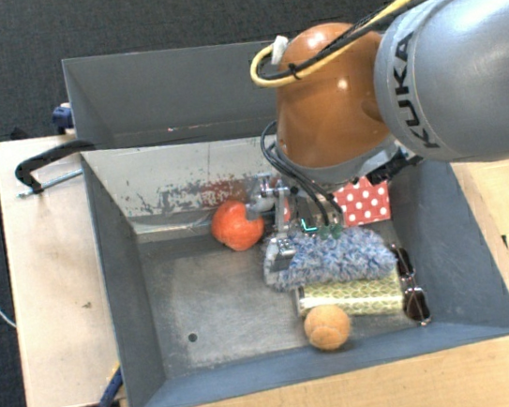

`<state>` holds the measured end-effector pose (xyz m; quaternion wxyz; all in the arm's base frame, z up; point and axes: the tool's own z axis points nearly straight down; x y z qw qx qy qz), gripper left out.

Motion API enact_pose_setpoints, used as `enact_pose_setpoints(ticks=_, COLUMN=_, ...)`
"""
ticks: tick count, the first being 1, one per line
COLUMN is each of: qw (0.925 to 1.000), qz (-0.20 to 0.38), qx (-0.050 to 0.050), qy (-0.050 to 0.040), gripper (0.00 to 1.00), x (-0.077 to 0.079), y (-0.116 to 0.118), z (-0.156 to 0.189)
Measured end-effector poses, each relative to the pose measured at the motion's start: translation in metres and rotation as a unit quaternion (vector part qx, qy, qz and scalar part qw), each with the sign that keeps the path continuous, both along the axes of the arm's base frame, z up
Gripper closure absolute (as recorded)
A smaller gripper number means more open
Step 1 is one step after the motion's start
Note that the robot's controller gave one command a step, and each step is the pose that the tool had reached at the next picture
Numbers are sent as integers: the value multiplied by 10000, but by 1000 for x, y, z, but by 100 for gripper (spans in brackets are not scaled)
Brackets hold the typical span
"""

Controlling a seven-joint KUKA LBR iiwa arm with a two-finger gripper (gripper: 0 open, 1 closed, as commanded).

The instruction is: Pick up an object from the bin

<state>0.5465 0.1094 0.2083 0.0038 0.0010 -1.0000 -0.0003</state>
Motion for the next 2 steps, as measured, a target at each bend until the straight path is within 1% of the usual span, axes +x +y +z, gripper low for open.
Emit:
enact_pose_setpoints(ticks=1, qw=10000, qz=-9, qx=5, qy=-44, gripper=0, x=2, y=-1, z=5)
enact_pose_setpoints(ticks=2, qw=9996, qz=260, qx=4, qy=-68, gripper=0, x=17, y=-48, z=-65)
